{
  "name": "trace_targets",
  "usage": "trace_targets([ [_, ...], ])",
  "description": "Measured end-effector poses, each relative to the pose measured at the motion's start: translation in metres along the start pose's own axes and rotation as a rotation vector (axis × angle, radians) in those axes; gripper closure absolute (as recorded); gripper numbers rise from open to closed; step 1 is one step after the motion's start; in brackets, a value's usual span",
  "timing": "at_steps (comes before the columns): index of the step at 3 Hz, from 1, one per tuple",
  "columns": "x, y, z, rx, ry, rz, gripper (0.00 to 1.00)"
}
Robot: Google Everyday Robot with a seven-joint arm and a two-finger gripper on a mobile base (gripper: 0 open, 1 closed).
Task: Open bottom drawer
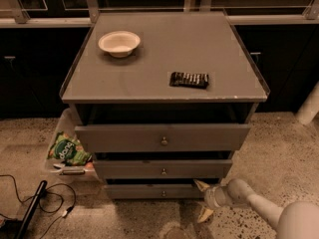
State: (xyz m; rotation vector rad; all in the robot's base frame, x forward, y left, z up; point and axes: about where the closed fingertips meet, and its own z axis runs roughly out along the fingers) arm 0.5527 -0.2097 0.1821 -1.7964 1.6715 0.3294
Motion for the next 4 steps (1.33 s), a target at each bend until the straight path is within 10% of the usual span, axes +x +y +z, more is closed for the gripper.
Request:
trace_targets([
  [4, 0.006, -0.032, 0.044, -0.007, -0.018, -0.057, 0.00],
])
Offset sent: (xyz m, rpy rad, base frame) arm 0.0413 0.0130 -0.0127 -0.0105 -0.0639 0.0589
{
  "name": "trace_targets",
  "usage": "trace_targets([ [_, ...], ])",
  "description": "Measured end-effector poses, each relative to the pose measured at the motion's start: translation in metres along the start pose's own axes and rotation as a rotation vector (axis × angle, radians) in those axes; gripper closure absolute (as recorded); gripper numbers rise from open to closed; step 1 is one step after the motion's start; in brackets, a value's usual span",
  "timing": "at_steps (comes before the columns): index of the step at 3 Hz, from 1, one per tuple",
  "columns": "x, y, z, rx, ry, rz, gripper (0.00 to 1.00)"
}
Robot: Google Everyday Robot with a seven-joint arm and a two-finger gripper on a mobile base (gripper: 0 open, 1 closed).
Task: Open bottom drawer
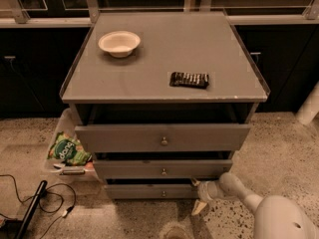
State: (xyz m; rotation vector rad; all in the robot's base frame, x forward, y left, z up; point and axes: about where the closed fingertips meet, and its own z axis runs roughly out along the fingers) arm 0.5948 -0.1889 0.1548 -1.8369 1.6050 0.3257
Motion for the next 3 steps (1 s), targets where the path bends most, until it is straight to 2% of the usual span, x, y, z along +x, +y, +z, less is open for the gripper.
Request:
trace_targets([
  [1, 0.0006, -0.0011, -0.0001, 0.002, 0.001, 0.000, 0.19],
  [3, -0.0016, -0.0023, -0.0028, 0.002, 0.001, 0.000, 0.65],
])
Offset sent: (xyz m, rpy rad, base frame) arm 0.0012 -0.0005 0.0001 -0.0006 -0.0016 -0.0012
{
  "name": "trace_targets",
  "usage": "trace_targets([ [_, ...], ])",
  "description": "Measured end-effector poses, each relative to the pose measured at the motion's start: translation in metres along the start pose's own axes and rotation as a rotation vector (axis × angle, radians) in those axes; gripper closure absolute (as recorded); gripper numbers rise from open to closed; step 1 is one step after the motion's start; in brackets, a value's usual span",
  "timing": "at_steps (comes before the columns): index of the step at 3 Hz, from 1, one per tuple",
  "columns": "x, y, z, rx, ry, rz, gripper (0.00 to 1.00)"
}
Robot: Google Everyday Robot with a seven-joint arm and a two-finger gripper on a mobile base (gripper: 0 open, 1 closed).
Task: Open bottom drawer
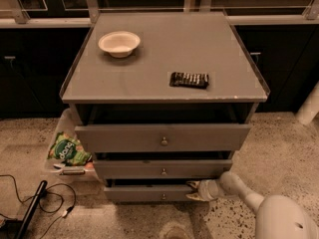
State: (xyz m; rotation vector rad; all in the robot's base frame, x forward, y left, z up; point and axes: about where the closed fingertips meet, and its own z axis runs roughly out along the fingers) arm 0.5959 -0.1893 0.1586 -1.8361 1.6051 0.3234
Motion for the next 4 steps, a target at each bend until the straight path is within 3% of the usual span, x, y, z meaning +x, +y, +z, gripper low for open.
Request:
trace_targets([
  [1, -0.0042, 0.0093, -0.0108, -0.005, -0.020, 0.007, 0.88],
  [2, -0.0043, 0.0094, -0.0107, -0.005, -0.021, 0.007, 0.86],
  [4, -0.0009, 0.0169, -0.0095, -0.011, -0.044, 0.020, 0.39],
])
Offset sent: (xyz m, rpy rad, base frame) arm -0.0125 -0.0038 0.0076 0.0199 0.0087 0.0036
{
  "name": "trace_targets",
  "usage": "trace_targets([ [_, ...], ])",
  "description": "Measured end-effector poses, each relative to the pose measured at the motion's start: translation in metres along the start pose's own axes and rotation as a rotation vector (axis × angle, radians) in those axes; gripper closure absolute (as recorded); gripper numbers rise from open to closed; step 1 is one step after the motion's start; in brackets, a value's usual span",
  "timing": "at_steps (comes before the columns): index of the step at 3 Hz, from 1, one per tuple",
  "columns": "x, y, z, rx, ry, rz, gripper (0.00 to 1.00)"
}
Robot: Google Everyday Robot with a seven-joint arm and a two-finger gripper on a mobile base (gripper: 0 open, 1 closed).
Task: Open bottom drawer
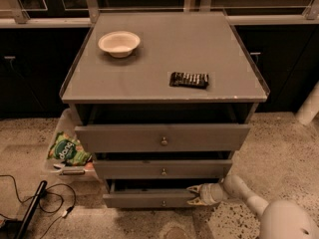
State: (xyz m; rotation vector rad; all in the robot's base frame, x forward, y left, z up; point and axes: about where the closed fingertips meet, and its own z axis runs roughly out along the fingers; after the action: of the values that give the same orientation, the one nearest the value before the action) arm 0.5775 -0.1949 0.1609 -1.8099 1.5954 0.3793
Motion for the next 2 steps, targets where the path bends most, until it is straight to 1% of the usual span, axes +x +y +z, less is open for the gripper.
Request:
trace_targets([
  [1, 0.003, 0.011, -0.001, -0.006, -0.019, 0.019, 0.42],
  [2, 0.000, 0.027, -0.003, -0.019, -0.041, 0.028, 0.64],
])
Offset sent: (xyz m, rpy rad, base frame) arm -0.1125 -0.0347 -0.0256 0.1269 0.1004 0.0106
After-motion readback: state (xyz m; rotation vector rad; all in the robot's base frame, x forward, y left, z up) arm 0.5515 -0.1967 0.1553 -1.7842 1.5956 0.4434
